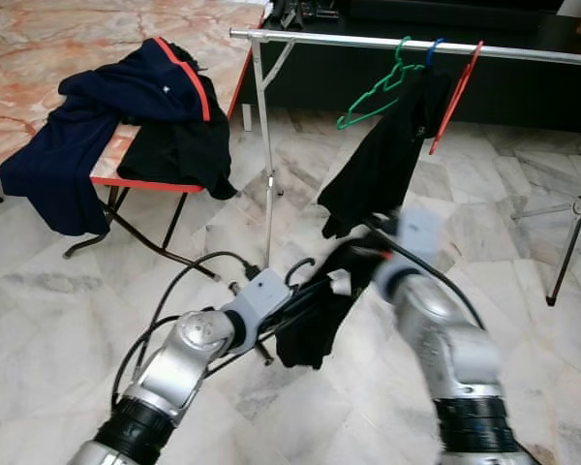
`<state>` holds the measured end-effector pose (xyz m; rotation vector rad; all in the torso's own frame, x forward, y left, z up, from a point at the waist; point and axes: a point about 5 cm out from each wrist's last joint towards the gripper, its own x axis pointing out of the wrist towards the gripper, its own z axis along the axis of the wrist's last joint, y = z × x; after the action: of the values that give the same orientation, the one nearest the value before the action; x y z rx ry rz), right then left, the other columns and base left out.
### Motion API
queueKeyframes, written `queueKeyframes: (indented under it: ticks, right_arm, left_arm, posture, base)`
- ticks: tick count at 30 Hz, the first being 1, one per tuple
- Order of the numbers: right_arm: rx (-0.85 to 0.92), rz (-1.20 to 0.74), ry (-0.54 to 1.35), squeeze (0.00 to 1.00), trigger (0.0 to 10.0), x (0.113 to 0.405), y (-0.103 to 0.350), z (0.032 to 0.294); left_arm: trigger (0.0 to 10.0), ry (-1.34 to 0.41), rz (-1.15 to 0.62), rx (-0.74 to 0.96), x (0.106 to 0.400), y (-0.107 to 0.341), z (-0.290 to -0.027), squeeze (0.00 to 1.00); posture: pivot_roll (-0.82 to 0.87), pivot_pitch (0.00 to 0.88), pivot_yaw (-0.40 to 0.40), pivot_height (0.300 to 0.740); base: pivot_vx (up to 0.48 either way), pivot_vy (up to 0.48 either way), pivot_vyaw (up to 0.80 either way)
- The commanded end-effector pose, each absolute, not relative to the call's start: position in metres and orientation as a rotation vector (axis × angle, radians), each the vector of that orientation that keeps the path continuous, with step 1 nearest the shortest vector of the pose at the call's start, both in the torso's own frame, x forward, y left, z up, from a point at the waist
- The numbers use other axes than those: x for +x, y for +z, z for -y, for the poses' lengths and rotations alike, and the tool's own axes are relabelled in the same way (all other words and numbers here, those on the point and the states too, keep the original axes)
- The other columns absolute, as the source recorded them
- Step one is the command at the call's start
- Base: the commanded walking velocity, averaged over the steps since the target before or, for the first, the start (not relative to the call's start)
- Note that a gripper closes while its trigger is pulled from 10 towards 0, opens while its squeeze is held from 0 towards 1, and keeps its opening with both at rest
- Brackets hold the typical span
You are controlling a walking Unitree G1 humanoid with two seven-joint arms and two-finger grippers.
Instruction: Hang hanger
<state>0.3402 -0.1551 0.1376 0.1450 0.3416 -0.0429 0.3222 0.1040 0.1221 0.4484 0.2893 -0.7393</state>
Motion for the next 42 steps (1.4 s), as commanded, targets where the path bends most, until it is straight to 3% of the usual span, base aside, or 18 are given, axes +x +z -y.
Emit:
queueKeyframes:
  ticks: [1, 5, 15, 22, 27, 30, 36, 42]
  right_arm:
    - [0.152, -0.341, -0.051, 0.0, 10.0, 0.339, 0.136, 0.154]
    - [0.17, -0.37, -0.049, 0.0, 10.0, 0.335, 0.13, 0.153]
    - [0.224, -0.262, 0.205, 0.0, 10.0, 0.333, 0.157, 0.11]
    - [0.135, -0.152, 0.469, 0.0, 10.0, 0.325, 0.182, 0.083]
    - [0.055, -0.06, 0.554, 0.0, 10.0, 0.323, 0.195, 0.08]
    - [-0.007, -0.034, 0.494, 0.0, 10.0, 0.33, 0.2, 0.09]
    - [-0.062, -0.156, 0.136, 0.0, 10.0, 0.353, 0.181, 0.148]
    - [-0.063, -0.161, 0.083, 0.0, 10.0, 0.353, 0.179, 0.166]
  left_arm:
    - [10.0, -0.722, -0.281, 0.442, 0.324, 0.124, -0.106, 0.0]
    - [10.0, -0.722, -0.279, 0.443, 0.324, 0.125, -0.106, 0.0]
    - [10.0, -0.76, -0.269, 0.418, 0.322, 0.124, -0.098, 0.0]
    - [10.0, -0.806, -0.248, 0.395, 0.32, 0.126, -0.09, 0.0]
    - [10.0, -0.818, -0.249, 0.39, 0.319, 0.126, -0.087, 0.0]
    - [10.0, -0.824, -0.252, 0.391, 0.318, 0.124, -0.087, 0.0]
    - [10.0, -0.795, -0.261, 0.406, 0.32, 0.124, -0.098, 0.0]
    - [10.0, -0.796, -0.278, 0.438, 0.319, 0.122, -0.108, 0.0]
  posture:
    - [0.03, 0.206, -0.04, 0.74]
    - [0.04, 0.206, -0.035, 0.74]
    - [0.03, 0.203, -0.032, 0.74]
    - [0.03, 0.201, -0.035, 0.74]
    - [0.02, 0.203, -0.036, 0.74]
    - [0.02, 0.203, -0.037, 0.74]
    - [0.03, 0.203, -0.038, 0.74]
    - [0.03, 0.205, -0.036, 0.74]
  base:
    - [0.0, 0.0, 0.0]
    - [0.0, 0.0, 0.0]
    - [0.0, 0.0, 0.0]
    - [0.0, 0.0, 0.0]
    - [0.0, 0.0, 0.0]
    - [0.0, 0.0, 0.0]
    - [0.0, 0.0, 0.0]
    - [0.0, 0.0, 0.0]
